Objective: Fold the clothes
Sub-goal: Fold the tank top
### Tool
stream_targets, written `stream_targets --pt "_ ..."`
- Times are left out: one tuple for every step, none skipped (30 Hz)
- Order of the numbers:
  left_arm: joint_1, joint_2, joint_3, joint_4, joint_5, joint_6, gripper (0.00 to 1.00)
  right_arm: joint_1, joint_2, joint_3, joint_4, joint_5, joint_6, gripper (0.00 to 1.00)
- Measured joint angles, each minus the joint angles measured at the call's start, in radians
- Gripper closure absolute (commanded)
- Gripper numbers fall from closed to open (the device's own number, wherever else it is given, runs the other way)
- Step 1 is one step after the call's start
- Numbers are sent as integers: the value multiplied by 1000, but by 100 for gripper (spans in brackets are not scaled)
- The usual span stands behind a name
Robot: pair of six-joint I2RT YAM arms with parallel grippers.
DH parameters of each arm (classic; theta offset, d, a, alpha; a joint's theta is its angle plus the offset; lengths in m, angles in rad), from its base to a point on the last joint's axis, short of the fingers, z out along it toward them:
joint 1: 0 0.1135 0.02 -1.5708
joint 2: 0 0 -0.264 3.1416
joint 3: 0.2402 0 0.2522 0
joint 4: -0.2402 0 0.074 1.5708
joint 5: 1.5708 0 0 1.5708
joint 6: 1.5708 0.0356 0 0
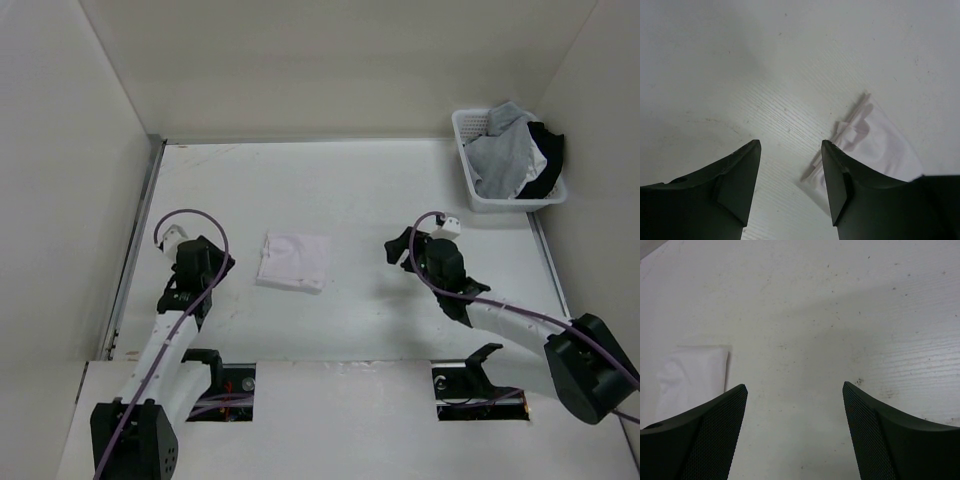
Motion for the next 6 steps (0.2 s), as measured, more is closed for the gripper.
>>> stream_targets --pt "0 5 0 4 2 0 50 0 1 0 0 0 0 19" --pt "0 9 0 9 3 0 51 0 1 0 0 0 0 19" --pt "0 13 0 14 3 0 51 0 1 0 2 0 0 19" --pt "-1 17 0 19 4 0 51 -1 1 0 2 0 0 19" --pt "-2 21 0 25 4 0 50 -1 1 0 3 0 0 19" --pt "-4 26 0 29 4 0 49 -2 1 0 3 0 0 19"
